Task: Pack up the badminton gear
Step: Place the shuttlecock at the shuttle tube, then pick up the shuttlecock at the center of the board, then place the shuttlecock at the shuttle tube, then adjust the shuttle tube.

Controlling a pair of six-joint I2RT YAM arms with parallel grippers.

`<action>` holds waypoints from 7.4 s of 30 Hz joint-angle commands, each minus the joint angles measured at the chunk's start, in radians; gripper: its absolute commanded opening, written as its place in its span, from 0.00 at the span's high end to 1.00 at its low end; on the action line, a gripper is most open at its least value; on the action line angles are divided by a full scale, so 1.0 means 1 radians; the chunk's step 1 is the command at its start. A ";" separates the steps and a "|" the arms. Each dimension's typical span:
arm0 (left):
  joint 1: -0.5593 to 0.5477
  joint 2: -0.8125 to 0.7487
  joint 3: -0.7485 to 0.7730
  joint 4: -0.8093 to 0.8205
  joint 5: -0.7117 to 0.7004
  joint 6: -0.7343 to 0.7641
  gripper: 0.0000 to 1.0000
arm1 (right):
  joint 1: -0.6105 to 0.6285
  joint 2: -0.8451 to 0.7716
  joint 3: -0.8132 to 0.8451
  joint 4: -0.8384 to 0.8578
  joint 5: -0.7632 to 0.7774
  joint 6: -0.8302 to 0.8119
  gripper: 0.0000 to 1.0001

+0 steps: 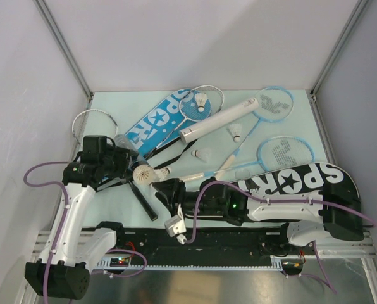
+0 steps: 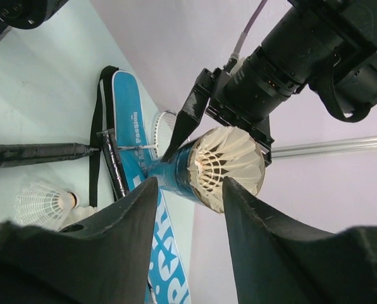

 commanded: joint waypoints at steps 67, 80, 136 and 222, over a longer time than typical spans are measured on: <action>0.036 -0.313 0.193 -0.215 -0.563 0.007 0.73 | -0.123 0.811 0.807 -0.613 0.935 1.635 0.75; 0.037 -0.251 0.184 -0.215 -0.490 0.078 0.72 | -0.184 0.454 0.499 -0.324 0.880 1.500 1.00; 0.036 -0.051 0.188 -0.174 -0.087 0.286 0.72 | 0.000 0.212 0.176 0.510 0.125 0.763 1.00; 0.032 -0.128 0.171 -0.146 -0.019 0.308 0.02 | -0.066 0.303 0.289 0.354 -0.026 0.569 0.62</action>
